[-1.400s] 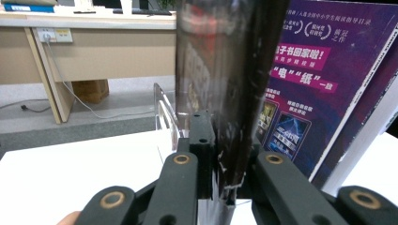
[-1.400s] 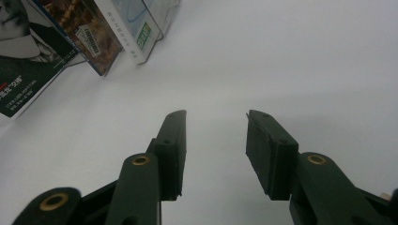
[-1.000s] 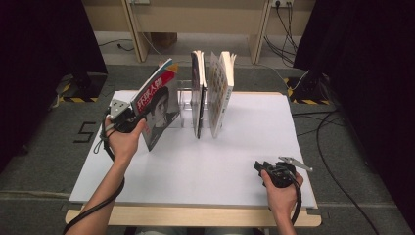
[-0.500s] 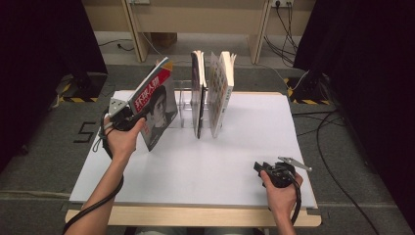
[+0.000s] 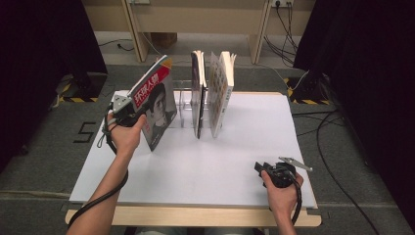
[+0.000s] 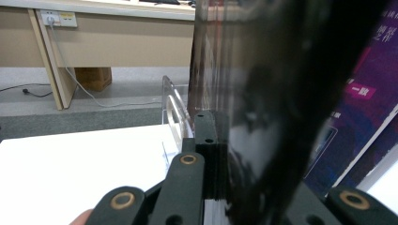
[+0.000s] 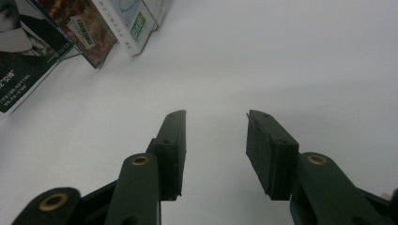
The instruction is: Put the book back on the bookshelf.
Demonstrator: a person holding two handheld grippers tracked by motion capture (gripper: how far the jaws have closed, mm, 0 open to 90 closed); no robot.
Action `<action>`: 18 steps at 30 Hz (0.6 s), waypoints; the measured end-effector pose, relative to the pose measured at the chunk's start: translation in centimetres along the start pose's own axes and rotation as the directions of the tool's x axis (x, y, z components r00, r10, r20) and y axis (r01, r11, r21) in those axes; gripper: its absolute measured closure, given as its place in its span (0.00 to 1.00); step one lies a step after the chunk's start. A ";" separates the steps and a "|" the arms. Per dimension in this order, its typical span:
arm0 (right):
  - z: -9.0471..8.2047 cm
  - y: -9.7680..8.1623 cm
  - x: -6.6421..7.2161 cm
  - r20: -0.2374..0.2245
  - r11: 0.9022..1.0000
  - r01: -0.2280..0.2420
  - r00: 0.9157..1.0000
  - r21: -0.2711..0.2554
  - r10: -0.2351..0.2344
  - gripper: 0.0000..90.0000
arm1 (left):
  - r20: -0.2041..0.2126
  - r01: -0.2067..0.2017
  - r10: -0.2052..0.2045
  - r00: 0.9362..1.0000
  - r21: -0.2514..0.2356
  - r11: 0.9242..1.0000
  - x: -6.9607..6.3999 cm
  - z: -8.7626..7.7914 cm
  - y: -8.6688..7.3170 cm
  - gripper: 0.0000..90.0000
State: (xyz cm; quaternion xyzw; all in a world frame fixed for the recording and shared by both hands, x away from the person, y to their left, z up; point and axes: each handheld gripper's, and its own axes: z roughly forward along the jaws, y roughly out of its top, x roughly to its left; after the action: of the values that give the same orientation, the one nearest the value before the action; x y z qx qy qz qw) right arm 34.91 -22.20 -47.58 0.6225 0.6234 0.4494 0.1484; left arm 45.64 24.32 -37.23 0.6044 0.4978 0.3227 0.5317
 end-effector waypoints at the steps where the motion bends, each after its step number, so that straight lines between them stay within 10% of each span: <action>1: 0.0 0.0 0.0 0.001 1.000 0.000 1.000 -0.001 0.000 0.65 | 0.004 0.003 -0.003 1.000 0.000 1.000 0.0 0.1 0.1 0.96; 18: -0.1 0.0 0.0 -0.001 1.000 -0.002 1.000 -0.005 0.002 0.66 | -0.043 0.004 -0.006 0.999 -0.050 0.999 -1.0 2.5 2.6 0.96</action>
State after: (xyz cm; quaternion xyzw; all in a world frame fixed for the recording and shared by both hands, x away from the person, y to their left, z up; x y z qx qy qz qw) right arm 34.89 -22.22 -47.51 0.6224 0.6217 0.4515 0.1491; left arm 48.27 22.74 -35.17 0.5826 0.5025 0.3464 0.5367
